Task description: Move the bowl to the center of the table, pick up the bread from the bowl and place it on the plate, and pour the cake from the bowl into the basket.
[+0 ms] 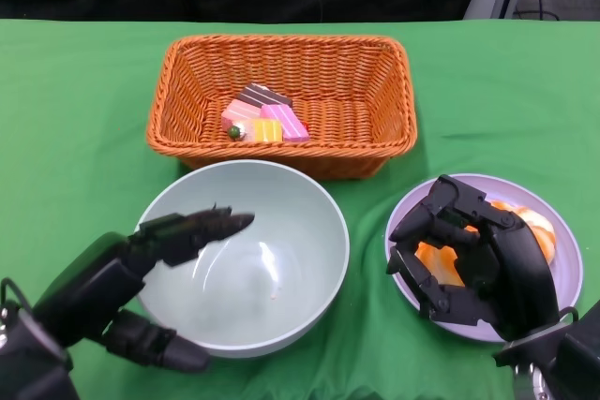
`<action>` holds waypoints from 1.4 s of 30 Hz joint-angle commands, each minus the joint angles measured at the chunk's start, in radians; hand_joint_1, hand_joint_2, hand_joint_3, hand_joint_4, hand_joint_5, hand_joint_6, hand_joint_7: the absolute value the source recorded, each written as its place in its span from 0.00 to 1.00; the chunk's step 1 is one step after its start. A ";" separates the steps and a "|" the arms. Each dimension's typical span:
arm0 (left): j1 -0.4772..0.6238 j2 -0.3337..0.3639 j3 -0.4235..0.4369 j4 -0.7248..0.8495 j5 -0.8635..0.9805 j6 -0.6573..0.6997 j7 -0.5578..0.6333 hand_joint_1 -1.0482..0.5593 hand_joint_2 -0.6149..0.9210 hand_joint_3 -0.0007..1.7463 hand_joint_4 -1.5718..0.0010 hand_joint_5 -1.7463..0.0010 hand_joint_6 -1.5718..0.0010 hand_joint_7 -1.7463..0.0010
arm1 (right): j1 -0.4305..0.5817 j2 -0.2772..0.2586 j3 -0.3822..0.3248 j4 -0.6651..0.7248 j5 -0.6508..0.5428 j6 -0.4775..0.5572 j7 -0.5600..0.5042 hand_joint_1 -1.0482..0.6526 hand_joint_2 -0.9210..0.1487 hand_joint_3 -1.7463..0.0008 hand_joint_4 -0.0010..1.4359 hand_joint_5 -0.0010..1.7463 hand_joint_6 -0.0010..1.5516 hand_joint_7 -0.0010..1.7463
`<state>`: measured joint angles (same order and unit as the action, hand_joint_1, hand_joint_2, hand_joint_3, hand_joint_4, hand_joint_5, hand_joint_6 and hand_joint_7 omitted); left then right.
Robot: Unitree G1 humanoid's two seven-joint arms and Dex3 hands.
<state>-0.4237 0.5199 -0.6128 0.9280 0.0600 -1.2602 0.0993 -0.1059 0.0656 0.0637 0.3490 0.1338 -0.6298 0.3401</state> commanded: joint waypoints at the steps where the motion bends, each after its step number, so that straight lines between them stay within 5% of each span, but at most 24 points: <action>1: 0.079 0.009 0.057 -0.204 -0.391 0.233 -0.368 0.00 1.00 0.15 0.86 0.98 0.86 0.99 | -0.005 -0.011 -0.005 -0.001 0.000 -0.010 -0.003 0.49 0.39 0.46 0.51 0.89 0.42 0.76; 7: 0.130 -0.102 0.236 -0.352 -0.628 0.482 -0.602 0.04 1.00 0.18 0.71 0.93 0.78 0.98 | -0.004 -0.013 -0.006 -0.001 0.012 -0.010 0.006 0.49 0.39 0.46 0.51 0.89 0.42 0.76; 12: 0.156 -0.216 0.385 -0.428 -0.666 0.628 -0.678 0.13 1.00 0.13 0.62 0.91 0.72 0.97 | 0.003 -0.013 -0.006 -0.008 0.018 -0.009 0.014 0.50 0.40 0.45 0.51 0.89 0.42 0.76; 22: 0.136 -0.398 0.582 -0.434 -0.615 0.674 -0.706 0.33 1.00 0.09 0.51 0.89 0.57 0.95 | 0.023 -0.012 0.001 -0.040 0.017 0.007 0.018 0.48 0.37 0.49 0.50 0.90 0.42 0.75; 36: 0.130 -0.501 0.687 -0.396 -0.509 0.660 -0.710 0.45 1.00 0.11 0.36 0.80 0.36 0.91 | 0.045 -0.014 0.011 -0.077 0.020 0.022 0.030 0.48 0.39 0.46 0.50 0.91 0.41 0.77; 39: 0.133 -0.510 0.692 -0.394 -0.497 0.666 -0.710 0.60 1.00 0.25 0.46 0.38 0.34 0.66 | 0.049 -0.013 0.014 -0.081 0.022 0.021 0.034 0.47 0.39 0.46 0.51 0.91 0.41 0.77; 42: 0.140 -0.501 0.689 -0.393 -0.461 0.668 -0.709 0.62 0.97 0.31 0.49 0.17 0.43 0.41 | 0.054 -0.014 0.020 -0.084 0.015 0.018 0.034 0.47 0.39 0.46 0.51 0.90 0.42 0.77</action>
<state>-0.2852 0.0030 0.0717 0.5298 -0.4180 -0.5919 -0.6024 -0.0616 0.0635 0.0842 0.2816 0.1419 -0.6108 0.3740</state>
